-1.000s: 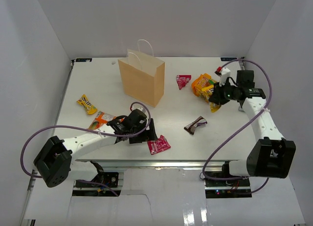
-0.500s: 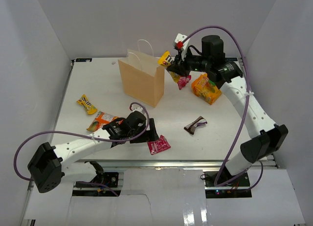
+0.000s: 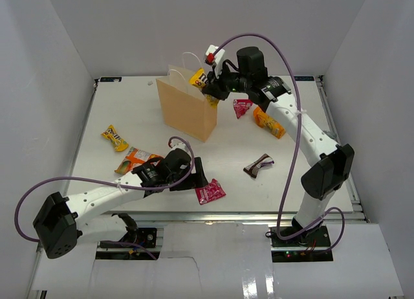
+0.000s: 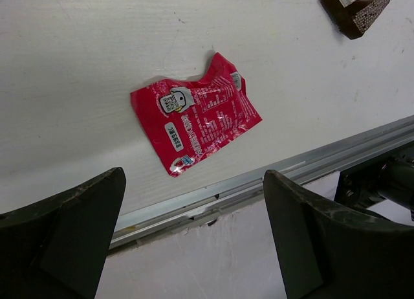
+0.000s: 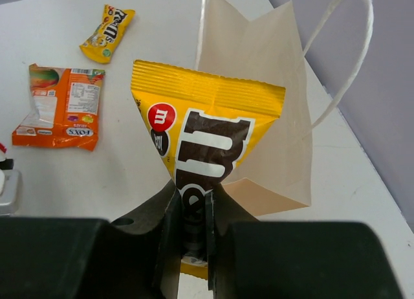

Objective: Place the snacks into the paper bag

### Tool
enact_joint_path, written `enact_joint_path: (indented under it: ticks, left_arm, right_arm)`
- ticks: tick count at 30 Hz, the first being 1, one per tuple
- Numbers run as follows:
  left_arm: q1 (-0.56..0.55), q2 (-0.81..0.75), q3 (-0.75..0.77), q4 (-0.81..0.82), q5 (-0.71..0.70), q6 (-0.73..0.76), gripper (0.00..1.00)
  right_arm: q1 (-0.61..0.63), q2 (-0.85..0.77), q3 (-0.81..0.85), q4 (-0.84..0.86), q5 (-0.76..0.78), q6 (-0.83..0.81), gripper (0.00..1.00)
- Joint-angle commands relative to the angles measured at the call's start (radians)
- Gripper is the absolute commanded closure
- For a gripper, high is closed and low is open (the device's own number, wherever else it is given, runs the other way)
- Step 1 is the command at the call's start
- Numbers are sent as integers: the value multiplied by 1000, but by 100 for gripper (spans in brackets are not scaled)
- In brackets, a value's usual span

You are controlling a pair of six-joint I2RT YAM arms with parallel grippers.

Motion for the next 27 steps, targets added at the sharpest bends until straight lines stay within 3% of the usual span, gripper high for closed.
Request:
enact_joint_path:
  ticks: [1,13,16,19,20,21,23,27]
  left_arm:
    - [-6,-7,8,-9,-18,38,2]
    - [-7,41,45,-7,-23,106,2]
    - [-7,56,63,-7,-23,129,2]
    - [-9,87,89,-7,-14,153,2]
    - [-9,96,97,-7,-12,161,2]
    - [-10,104,103,-7,-9,175,2]
    - [-13,133,123,-10,-6,192,2]
    - [-32,182,158,-15,12,250,2]
  right_arm:
    - [11,21,70,86,55,18,90]
    - [34,191,257,180,173,35,87]
    - [37,225,248,183,193,40,70]
    - [37,220,207,175,196,41,47]
    - [37,214,194,175,194,40,32]
    - [37,198,179,177,197,40,25]
    - [29,176,177,172,190,49,14]
    - [-26,81,156,126,79,80,7]
